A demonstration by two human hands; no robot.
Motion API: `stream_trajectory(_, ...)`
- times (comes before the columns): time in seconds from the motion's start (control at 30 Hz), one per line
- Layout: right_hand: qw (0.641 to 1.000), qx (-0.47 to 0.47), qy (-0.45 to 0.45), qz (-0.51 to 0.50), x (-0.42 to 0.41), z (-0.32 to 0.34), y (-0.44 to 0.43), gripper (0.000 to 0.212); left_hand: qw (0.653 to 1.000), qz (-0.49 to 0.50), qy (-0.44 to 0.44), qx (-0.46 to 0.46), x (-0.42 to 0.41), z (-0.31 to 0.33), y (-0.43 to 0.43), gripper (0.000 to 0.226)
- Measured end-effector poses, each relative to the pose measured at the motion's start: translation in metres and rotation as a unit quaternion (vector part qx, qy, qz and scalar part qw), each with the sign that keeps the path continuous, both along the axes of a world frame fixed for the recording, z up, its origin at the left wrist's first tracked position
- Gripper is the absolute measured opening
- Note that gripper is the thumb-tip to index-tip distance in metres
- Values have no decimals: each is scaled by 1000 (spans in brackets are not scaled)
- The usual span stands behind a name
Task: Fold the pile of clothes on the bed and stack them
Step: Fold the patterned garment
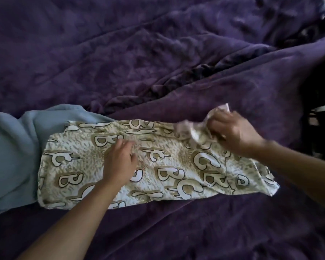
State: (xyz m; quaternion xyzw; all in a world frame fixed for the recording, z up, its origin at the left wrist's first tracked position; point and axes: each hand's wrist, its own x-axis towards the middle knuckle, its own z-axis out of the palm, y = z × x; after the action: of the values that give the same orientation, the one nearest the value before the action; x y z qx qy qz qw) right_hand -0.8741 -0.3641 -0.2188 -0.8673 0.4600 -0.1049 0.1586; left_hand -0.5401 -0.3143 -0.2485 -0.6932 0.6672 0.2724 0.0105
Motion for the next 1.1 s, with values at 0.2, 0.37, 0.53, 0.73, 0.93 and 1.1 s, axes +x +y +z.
stream_trajectory(0.2,973,161,39,-162,-46,-23,85,21,977,-129,56,-161,-85,15,4,37)
stream_trajectory(0.37,793,306,-34,-526,-68,-37,76,74,952,-305,25,3,-144,-22,42,61)
stream_trajectory(0.53,784,408,-111,-454,-47,-21,78,45,956,-252,42,146,-139,-33,41,61)
stream_trajectory(0.73,844,420,-148,-298,23,56,72,54,989,6,142,32,-60,13,48,36)
stream_trajectory(0.93,841,466,-127,-244,163,27,43,69,965,211,157,6,25,38,90,22)
stream_trajectory(1.1,746,600,-163,-240,211,-33,52,50,980,151,106,-69,37,35,118,22)
